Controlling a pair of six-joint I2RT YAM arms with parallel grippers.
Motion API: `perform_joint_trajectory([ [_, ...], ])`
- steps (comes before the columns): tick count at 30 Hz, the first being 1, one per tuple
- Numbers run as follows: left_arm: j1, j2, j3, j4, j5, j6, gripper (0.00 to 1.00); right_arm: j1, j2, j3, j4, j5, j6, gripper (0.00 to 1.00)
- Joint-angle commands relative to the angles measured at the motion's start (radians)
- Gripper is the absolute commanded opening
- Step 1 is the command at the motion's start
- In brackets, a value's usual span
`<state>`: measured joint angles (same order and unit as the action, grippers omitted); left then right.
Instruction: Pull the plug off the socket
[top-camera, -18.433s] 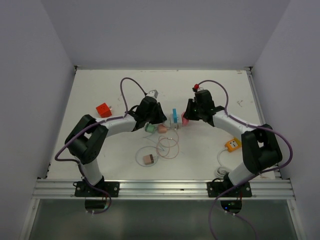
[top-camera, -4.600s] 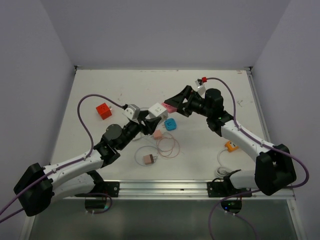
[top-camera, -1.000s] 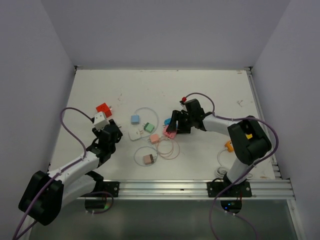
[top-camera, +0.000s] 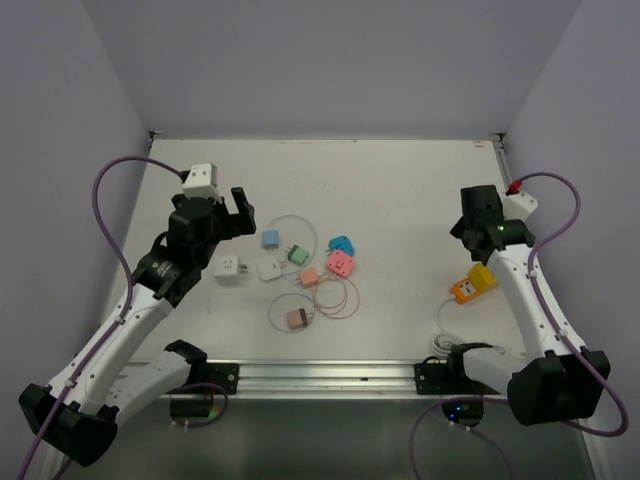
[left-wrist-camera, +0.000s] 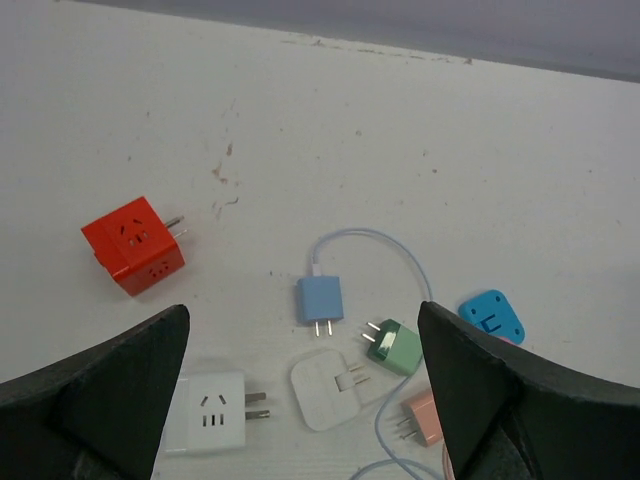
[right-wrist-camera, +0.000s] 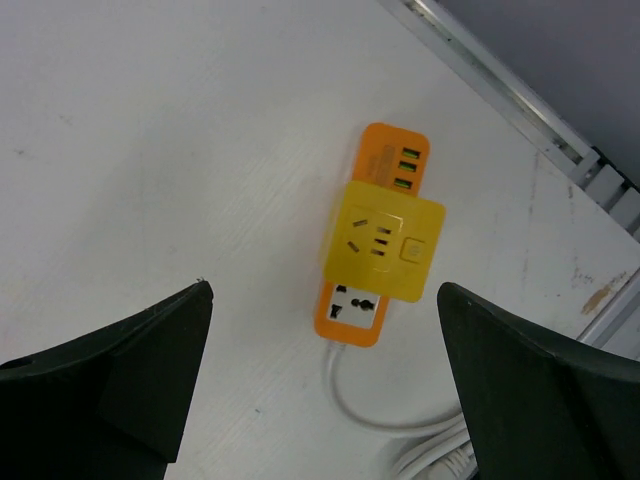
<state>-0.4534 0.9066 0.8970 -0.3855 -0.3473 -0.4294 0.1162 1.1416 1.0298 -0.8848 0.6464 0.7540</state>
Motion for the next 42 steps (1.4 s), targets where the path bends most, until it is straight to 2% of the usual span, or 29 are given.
perform_joint_trajectory([
  [1,0.004,-0.047,0.02,-0.024,0.018,0.144,1.0,-0.068,-0.029,0.01,-0.077,0.102,0.062,0.99],
  [7,0.004,-0.098,-0.161,0.125,0.013,0.156,1.0,-0.225,0.007,-0.036,0.015,-0.08,0.025,0.99],
  [15,-0.007,-0.144,-0.181,0.1,-0.074,0.167,1.0,-0.311,0.075,-0.129,0.187,-0.226,-0.008,0.99],
  [22,-0.007,-0.158,-0.185,0.097,-0.09,0.167,1.0,-0.34,0.115,-0.177,0.239,-0.251,-0.019,0.96],
  [23,-0.007,-0.16,-0.185,0.097,-0.093,0.167,1.0,-0.343,0.118,-0.184,0.241,-0.251,-0.022,0.93],
  [24,-0.007,-0.158,-0.185,0.099,-0.091,0.167,1.0,-0.345,0.122,-0.191,0.248,-0.254,-0.027,0.83],
  [26,-0.007,-0.156,-0.188,0.099,-0.088,0.169,1.0,-0.346,0.127,-0.209,0.271,-0.267,-0.044,0.75],
  [27,-0.007,-0.156,-0.188,0.102,-0.082,0.169,1.0,-0.346,0.129,-0.215,0.277,-0.269,-0.048,0.66],
  [30,-0.007,-0.155,-0.191,0.111,-0.059,0.173,1.0,-0.346,0.133,-0.229,0.303,-0.278,-0.082,0.51],
  [31,-0.007,-0.155,-0.19,0.114,-0.052,0.176,1.0,-0.346,0.133,-0.231,0.308,-0.298,-0.102,0.38],
  [34,-0.007,-0.158,-0.196,0.134,0.002,0.185,1.0,-0.346,0.119,-0.243,0.355,-0.359,-0.146,0.19],
  [35,-0.007,-0.156,-0.201,0.152,0.036,0.188,1.0,-0.345,0.104,-0.253,0.383,-0.437,-0.153,0.1],
  [38,-0.007,-0.14,-0.208,0.178,0.118,0.196,1.0,-0.339,0.078,-0.277,0.452,-0.603,-0.157,0.0],
  [42,-0.007,-0.088,-0.198,0.189,0.198,0.189,1.0,-0.296,0.053,-0.289,0.513,-0.736,-0.148,0.0],
])
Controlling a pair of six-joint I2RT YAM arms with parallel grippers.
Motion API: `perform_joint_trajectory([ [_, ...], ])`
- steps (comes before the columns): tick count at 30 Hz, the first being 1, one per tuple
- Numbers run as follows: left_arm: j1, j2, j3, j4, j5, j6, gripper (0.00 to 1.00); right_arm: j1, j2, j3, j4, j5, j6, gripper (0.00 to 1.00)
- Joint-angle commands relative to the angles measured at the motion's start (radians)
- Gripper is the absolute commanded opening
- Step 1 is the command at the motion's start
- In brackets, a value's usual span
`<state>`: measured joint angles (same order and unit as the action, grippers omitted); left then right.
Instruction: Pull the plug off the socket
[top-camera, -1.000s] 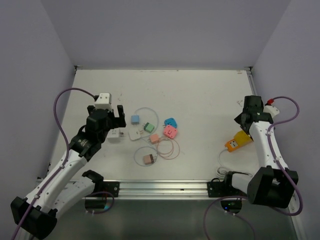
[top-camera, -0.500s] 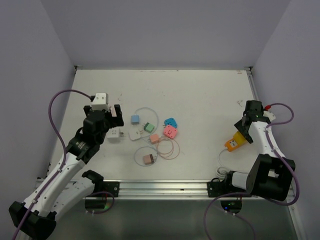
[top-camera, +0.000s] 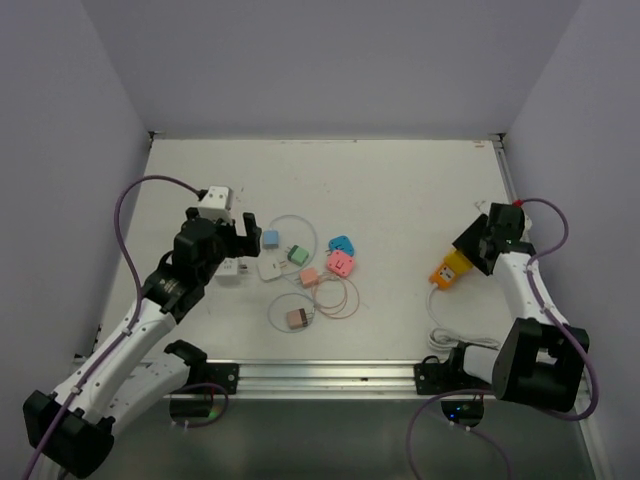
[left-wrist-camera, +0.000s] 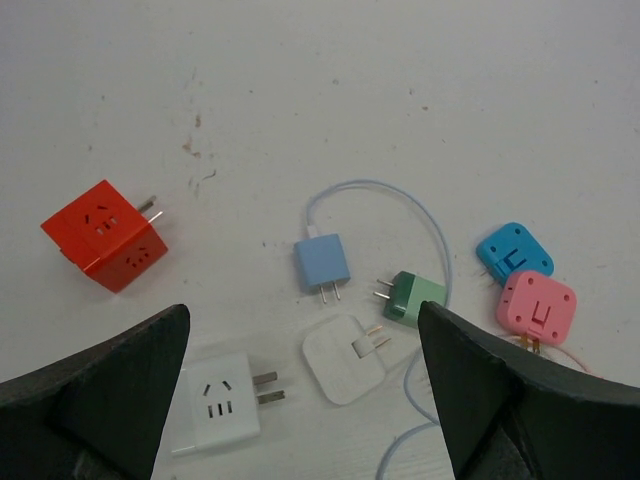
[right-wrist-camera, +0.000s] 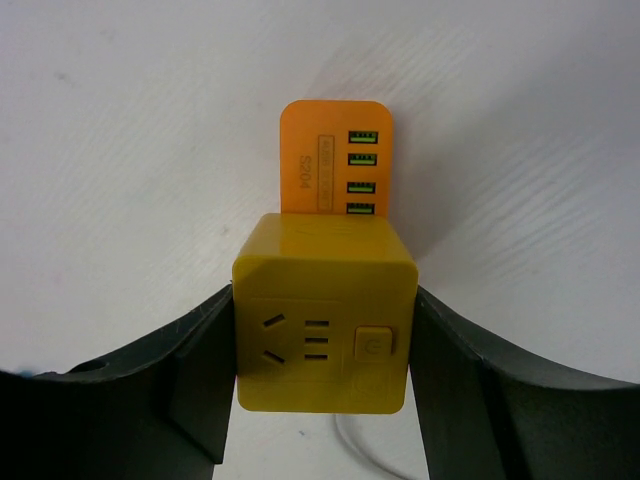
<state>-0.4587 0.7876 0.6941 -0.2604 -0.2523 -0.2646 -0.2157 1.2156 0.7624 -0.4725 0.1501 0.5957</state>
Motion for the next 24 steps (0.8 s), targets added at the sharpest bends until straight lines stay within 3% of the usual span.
perform_joint_trajectory([
  [1,-0.001,0.051,0.008,0.064,0.117,0.016,1.0,0.045,-0.028,-0.029,0.132,-0.265,0.016,0.0],
  [9,-0.009,0.124,0.013,0.133,0.32,-0.126,1.0,0.19,-0.088,-0.049,0.316,-0.428,0.101,0.0],
  [16,-0.234,0.229,0.022,0.289,0.255,-0.246,1.0,0.265,-0.119,-0.055,0.454,-0.518,0.205,0.0],
  [24,-0.379,0.447,0.064,0.535,0.223,-0.386,1.0,0.302,-0.188,-0.069,0.495,-0.552,0.249,0.0],
])
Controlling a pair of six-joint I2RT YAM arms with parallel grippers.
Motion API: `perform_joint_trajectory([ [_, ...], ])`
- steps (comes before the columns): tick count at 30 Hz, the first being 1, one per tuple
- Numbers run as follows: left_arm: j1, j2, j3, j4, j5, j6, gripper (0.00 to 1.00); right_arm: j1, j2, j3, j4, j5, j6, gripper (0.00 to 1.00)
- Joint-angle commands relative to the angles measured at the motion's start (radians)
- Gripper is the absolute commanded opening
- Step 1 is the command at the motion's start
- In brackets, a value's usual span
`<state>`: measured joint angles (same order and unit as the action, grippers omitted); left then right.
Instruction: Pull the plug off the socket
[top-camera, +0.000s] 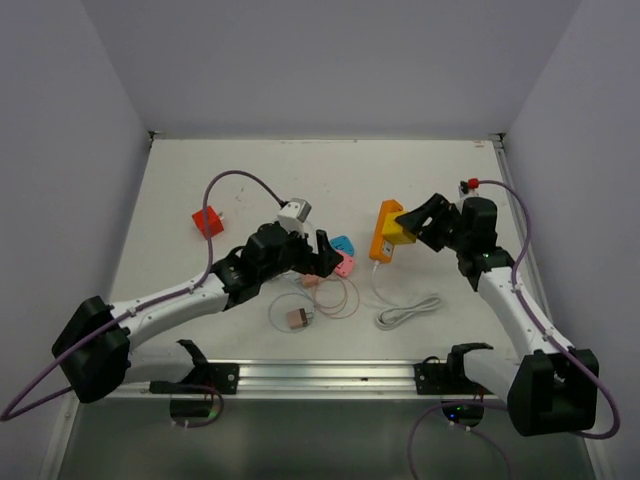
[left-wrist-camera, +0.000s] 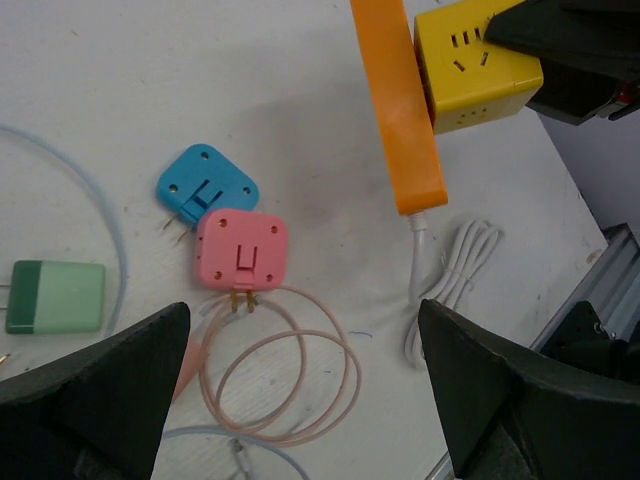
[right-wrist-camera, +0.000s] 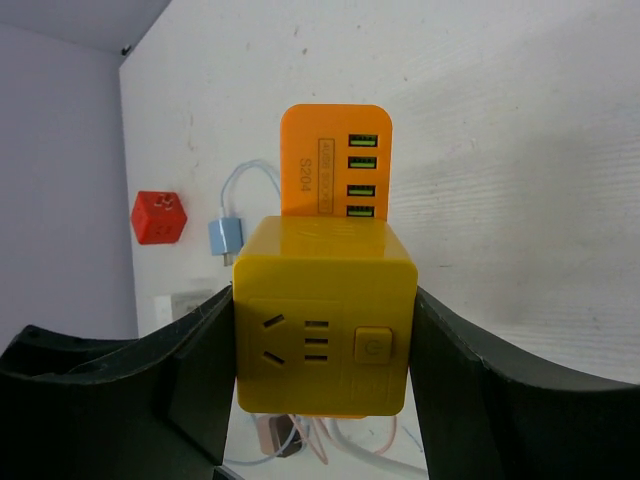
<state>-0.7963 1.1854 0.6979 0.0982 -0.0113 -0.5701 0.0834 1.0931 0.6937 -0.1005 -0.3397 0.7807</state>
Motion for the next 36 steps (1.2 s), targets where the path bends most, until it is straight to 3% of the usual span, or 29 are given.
perform_joint_trajectory([
  [1,-0.053,0.093,0.069,0.193,-0.018,-0.086,1.0,0.006,-0.074,-0.006,0.125,-0.065,0.068,0.0],
  [8,-0.161,0.285,0.207,0.262,-0.065,-0.083,0.99,0.016,-0.134,-0.029,0.116,-0.067,0.072,0.0],
  [14,-0.205,0.41,0.29,0.284,-0.111,-0.051,0.91,0.032,-0.145,-0.042,0.122,-0.078,0.081,0.0],
  [26,-0.245,0.568,0.371,0.305,-0.194,-0.033,0.53,0.062,-0.159,-0.036,0.136,-0.101,0.094,0.0],
  [28,-0.245,0.577,0.37,0.31,-0.22,-0.036,0.34,0.064,-0.162,-0.033,0.128,-0.108,0.088,0.0],
  [29,-0.245,0.577,0.365,0.31,-0.233,-0.036,0.16,0.065,-0.165,-0.031,0.119,-0.108,0.077,0.0],
  [31,-0.245,0.573,0.359,0.298,-0.274,-0.046,0.0,0.067,-0.173,-0.022,0.079,-0.105,0.058,0.0],
  [36,-0.244,0.569,0.353,0.229,-0.352,-0.096,0.0,0.067,-0.196,-0.002,0.001,-0.093,0.008,0.0],
])
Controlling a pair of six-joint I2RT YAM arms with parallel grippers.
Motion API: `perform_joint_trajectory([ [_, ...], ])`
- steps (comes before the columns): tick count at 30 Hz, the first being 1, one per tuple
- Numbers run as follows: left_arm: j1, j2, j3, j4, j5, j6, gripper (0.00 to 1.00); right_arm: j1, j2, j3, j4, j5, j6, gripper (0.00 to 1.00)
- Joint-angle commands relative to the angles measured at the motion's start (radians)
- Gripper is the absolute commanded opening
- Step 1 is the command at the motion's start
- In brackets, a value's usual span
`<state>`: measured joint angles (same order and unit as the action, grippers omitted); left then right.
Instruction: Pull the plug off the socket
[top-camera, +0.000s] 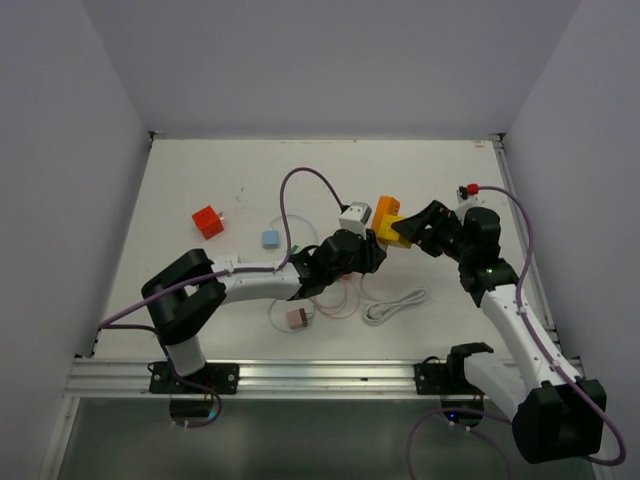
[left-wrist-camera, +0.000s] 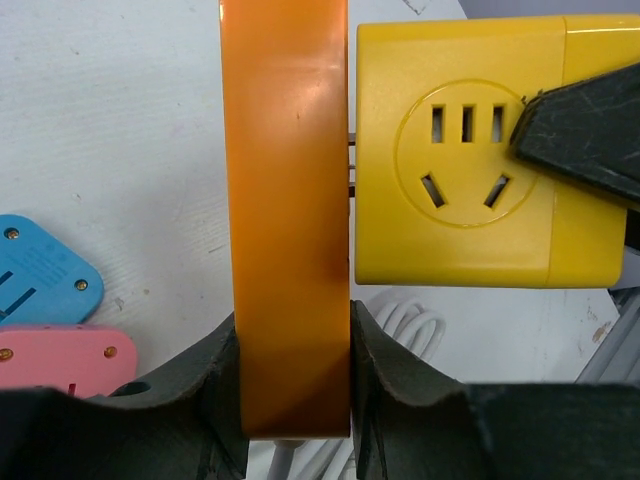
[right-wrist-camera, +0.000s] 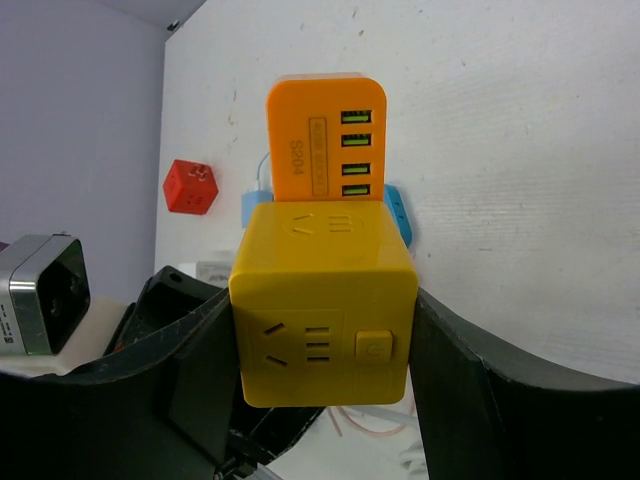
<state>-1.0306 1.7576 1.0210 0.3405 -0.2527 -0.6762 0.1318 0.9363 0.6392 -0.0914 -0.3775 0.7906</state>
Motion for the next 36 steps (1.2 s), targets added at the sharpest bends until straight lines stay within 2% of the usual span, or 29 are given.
perform_joint_trajectory([
  [1,-0.009,-0.001,0.034,-0.061,-0.129,0.001,0.0,0.019,-0.042,0.057,-0.019,-0.049,-0.008,0.0],
  [4,-0.003,0.0,0.048,-0.144,-0.197,-0.042,0.0,0.019,-0.056,0.086,-0.074,-0.037,-0.04,0.0],
  [10,0.066,-0.015,0.013,-0.213,-0.194,-0.134,0.0,0.019,-0.082,0.169,-0.191,0.008,-0.105,0.0],
  [20,0.119,-0.041,-0.01,-0.285,-0.229,-0.157,0.0,0.019,-0.086,0.224,-0.249,-0.02,-0.106,0.0],
  [28,0.185,-0.133,-0.1,-0.213,-0.203,-0.149,0.0,0.019,-0.096,0.234,-0.242,-0.075,-0.123,0.0],
  [30,0.191,-0.161,-0.125,-0.163,-0.195,-0.132,0.0,0.015,-0.094,0.229,-0.232,-0.077,-0.125,0.0],
  [36,0.205,-0.17,-0.156,-0.153,-0.198,-0.112,0.0,0.015,-0.091,0.263,-0.269,-0.047,-0.16,0.0],
])
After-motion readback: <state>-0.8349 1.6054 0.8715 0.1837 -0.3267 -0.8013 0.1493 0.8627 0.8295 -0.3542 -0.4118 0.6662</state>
